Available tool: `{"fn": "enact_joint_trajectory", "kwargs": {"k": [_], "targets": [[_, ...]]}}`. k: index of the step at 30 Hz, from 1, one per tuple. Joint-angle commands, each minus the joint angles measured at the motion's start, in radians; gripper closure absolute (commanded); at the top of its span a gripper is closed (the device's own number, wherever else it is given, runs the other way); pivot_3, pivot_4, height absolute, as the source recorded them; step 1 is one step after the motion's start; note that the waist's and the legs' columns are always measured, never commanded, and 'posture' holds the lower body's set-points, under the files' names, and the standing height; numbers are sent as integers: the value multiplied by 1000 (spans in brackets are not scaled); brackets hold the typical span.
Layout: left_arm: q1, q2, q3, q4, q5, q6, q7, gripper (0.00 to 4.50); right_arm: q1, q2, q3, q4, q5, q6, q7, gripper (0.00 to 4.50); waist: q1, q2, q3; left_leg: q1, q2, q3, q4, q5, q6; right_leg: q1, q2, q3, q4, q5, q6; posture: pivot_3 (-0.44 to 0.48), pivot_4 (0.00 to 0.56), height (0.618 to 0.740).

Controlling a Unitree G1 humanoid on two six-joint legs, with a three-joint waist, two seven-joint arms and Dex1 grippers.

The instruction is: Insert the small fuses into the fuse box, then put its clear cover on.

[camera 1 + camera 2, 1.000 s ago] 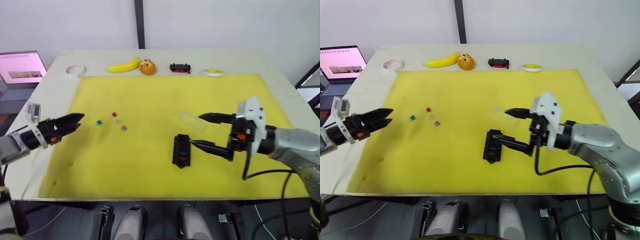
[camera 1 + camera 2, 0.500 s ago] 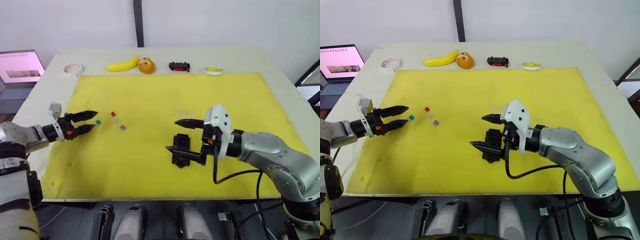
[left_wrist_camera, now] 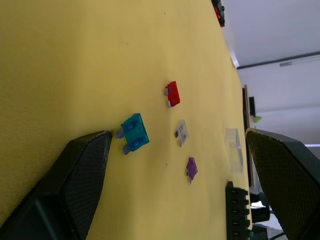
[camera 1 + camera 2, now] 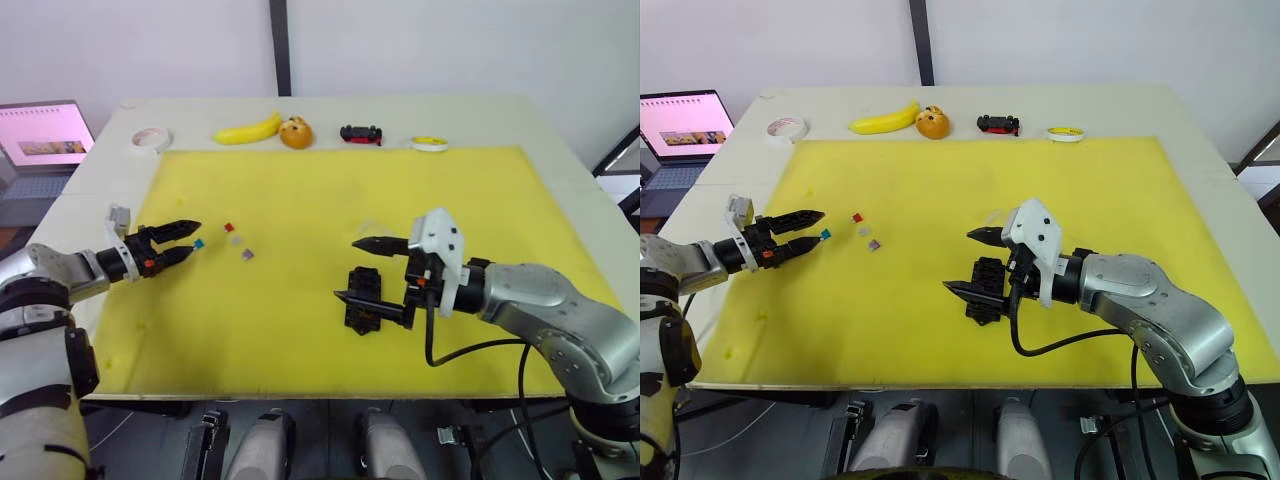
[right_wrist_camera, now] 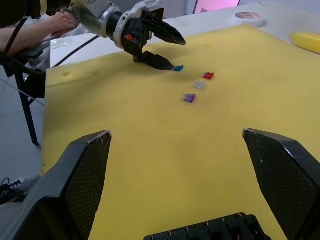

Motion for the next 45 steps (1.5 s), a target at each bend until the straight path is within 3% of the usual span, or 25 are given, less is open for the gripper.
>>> {"fn": "enact_joint_trajectory", "kwargs": {"k": [1,21,24,36,40,45], "targets": [[3,-43,-37,-2,42,-3,-12,0,-12,-2,-21,-30,0,-17,-2,51,2,0,-1,0,0,0,0,0,0,0,0,0,0,0,0,0,150,740],[-21,-114,53,27,69,-16,41,0,-20,5,-10,-17,-21,-22,12,51,23,2,-2,2,-2,-1,1,0,2,5,-3,-2,-1,0,0,0,150,740],[-19,-120,50,19,74,-12,42,813,-18,6,-9,-17,-23,-22,11,0,23,2,-2,2,-2,-1,1,0,2,5,-3,-2,-1,0,0,0,150,740],[-7,-137,74,-1,67,-8,60,813,-20,5,-11,-15,-27,-17,6,0,24,2,-2,2,-3,-1,1,0,3,5,-4,-3,-2,0,0,0,150,740],[10,-140,66,-19,74,-10,50,2065,-27,6,-10,-12,-28,-14,5,0,23,2,-2,2,-3,-1,1,0,3,5,-4,-3,-2,0,0,0,150,740],[15,-141,70,-16,80,-24,66,2065,-23,-3,-16,-10,-32,-13,7,0,24,2,-2,2,-3,-1,1,0,3,5,-5,-3,-2,0,0,0,150,740]]}}
